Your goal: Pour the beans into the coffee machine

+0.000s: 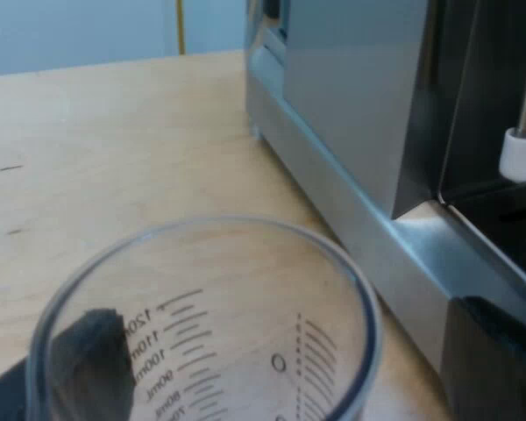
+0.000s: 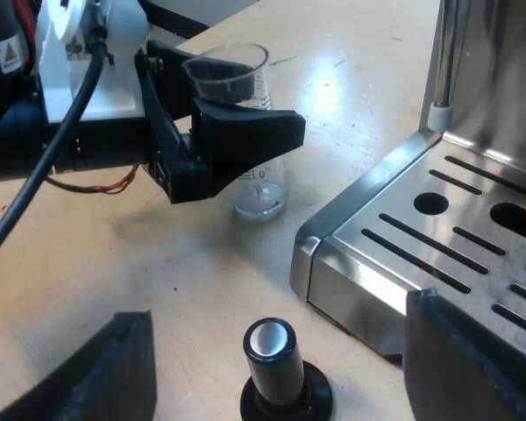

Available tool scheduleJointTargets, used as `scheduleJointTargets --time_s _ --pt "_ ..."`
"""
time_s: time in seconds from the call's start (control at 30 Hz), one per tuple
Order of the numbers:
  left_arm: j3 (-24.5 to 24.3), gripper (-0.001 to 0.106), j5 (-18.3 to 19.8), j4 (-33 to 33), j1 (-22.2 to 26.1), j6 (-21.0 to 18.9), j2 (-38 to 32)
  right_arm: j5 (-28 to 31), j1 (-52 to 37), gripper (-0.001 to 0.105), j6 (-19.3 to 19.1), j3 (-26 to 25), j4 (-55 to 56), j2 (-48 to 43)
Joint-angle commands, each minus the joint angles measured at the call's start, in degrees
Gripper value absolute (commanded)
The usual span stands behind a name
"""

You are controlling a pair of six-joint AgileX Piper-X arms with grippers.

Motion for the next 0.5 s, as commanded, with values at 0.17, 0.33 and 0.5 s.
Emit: scheduleJointTargets --time_s 0.17,0.33,0.5 --pt "-0.4 0.076 -0.3 0.3 0.0 1.0 -0.1 0.4 0.0 0.062 -0.1 0.0 -0.5 0.0" --pt "-0.4 0.076 -0.3 0.5 0.0 3.7 -1.5 0.4 0.0 0.062 -0.1 0.0 -0.5 0.0" --pt "-0.4 0.075 -1.4 0.7 0.0 4.1 -4.0 0.4 0.0 0.062 -0.1 0.0 -0.5 0.0"
